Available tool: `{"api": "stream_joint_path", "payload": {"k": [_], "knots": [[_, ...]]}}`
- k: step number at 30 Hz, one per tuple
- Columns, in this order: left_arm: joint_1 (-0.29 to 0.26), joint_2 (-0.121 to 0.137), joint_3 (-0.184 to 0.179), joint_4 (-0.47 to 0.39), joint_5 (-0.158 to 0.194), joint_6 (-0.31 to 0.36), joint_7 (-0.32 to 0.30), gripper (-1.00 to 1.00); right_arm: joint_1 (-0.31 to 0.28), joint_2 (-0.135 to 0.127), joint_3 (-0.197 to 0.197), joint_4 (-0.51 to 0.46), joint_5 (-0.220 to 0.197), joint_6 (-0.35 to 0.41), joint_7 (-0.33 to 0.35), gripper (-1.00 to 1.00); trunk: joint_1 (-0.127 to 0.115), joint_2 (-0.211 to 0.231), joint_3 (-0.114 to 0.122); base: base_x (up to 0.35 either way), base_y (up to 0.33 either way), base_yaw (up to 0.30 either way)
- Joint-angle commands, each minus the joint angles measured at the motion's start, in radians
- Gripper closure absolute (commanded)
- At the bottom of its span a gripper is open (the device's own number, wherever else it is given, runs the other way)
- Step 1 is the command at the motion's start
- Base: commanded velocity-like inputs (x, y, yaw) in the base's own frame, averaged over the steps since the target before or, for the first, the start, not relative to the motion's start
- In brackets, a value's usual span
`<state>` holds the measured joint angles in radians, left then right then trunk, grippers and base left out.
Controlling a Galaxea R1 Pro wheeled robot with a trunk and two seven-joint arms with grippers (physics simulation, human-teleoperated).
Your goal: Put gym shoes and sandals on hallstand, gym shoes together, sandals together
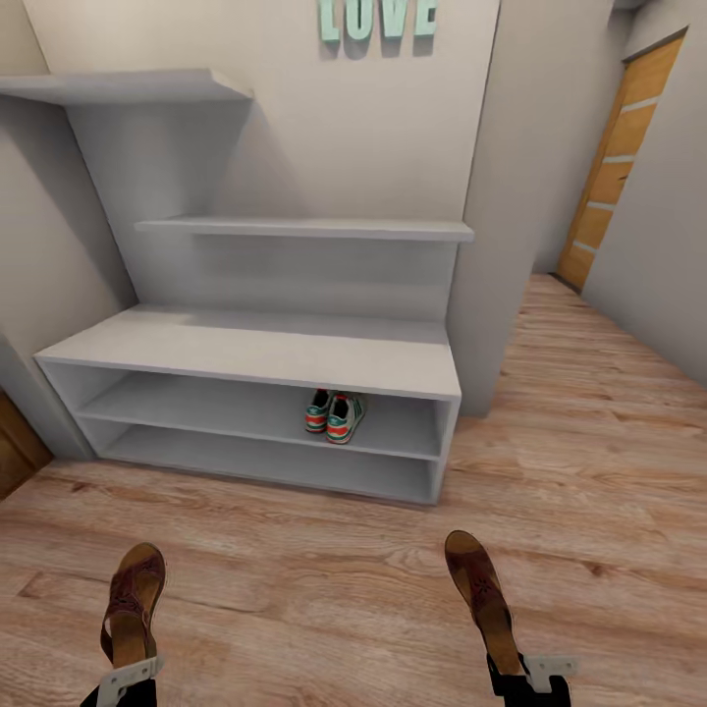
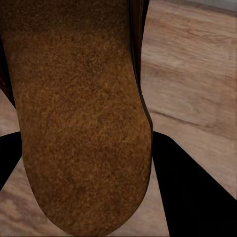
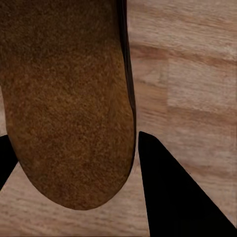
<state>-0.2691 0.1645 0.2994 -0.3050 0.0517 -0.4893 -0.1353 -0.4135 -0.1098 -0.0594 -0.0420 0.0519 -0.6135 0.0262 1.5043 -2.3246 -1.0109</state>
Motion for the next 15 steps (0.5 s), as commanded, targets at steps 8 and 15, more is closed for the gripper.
{"api": "stream_joint_path", "payload": {"k": [8,15], "knots": [[-0.001,0.000,0.006,0.001,0.004,-0.002,-0.009,1.00,-0.001,-0.001,-0.008,0.001,0.002,-0.003,0.003,1.00,0.000,0.000,-0.001,0.000,0.308,0.000],[-0.001,0.000,0.006,0.001,0.004,-0.002,-0.009,1.00,-0.001,-0.001,-0.008,0.001,0.002,-0.002,0.003,1.00,0.000,0.000,-0.001,0.000,0.308,0.000]]}}
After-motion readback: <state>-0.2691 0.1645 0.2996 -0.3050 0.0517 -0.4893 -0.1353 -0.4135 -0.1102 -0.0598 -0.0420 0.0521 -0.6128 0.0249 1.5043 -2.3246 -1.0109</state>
